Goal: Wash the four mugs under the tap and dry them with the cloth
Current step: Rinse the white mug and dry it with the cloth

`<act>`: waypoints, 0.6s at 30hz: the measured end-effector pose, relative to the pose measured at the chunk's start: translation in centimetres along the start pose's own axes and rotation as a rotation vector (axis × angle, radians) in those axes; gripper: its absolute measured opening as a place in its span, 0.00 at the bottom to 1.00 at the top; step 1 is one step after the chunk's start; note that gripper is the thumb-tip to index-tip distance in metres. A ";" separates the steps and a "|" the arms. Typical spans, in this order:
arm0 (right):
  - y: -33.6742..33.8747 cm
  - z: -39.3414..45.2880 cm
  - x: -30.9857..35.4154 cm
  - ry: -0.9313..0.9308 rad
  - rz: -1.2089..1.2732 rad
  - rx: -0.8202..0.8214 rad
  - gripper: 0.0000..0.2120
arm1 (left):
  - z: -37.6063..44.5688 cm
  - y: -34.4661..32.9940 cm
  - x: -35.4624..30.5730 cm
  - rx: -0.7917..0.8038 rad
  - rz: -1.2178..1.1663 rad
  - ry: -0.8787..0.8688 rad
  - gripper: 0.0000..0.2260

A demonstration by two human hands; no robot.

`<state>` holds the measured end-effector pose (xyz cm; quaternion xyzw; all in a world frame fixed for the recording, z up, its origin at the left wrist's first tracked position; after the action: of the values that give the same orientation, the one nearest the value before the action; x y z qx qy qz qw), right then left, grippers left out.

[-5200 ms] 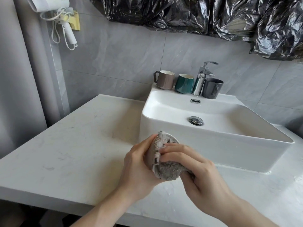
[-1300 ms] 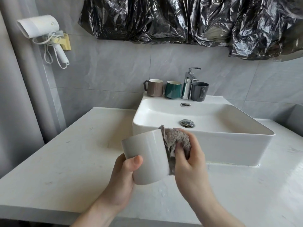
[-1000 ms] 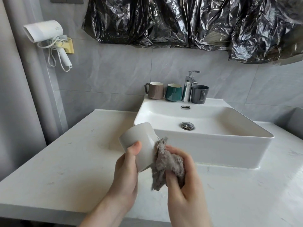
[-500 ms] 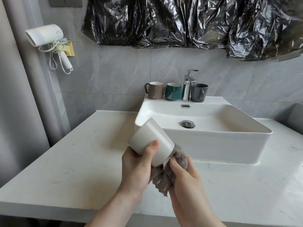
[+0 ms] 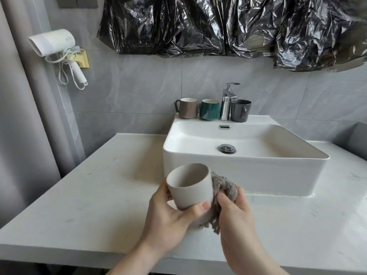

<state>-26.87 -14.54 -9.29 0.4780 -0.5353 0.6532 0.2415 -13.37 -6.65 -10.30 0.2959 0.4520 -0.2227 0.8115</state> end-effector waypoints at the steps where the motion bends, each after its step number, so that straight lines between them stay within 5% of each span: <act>1: 0.0 0.3 0.2 -0.011 -0.009 0.004 0.08 | -0.3 -0.2 -0.2 0.051 -0.001 -0.010 0.30; 5: -0.2 0.3 1.2 -0.008 0.019 0.103 0.10 | -0.9 -1.3 -0.7 0.232 -0.056 -0.005 0.34; 11: 0.4 -1.0 1.9 0.248 -0.114 0.216 0.15 | 0.3 0.0 -0.1 0.066 0.140 -0.065 0.36; 18: 3.2 -1.5 3.2 0.188 -0.213 0.205 0.17 | 0.7 2.1 -0.8 -0.052 0.476 -0.198 0.41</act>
<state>-31.47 -14.79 -7.90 0.4910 -0.3871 0.7169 0.3084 -12.02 -5.55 -8.71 0.3498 0.2935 -0.0415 0.8887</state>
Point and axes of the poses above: each hand's wrist, its own z-axis towards the middle knuckle, its own y-axis out of the back of the hand, x = y × z, the point moved 4 cm from there along z, towards the middle knuckle, and after that the axes turned 13 degrees about z, right-handed, at the moved point
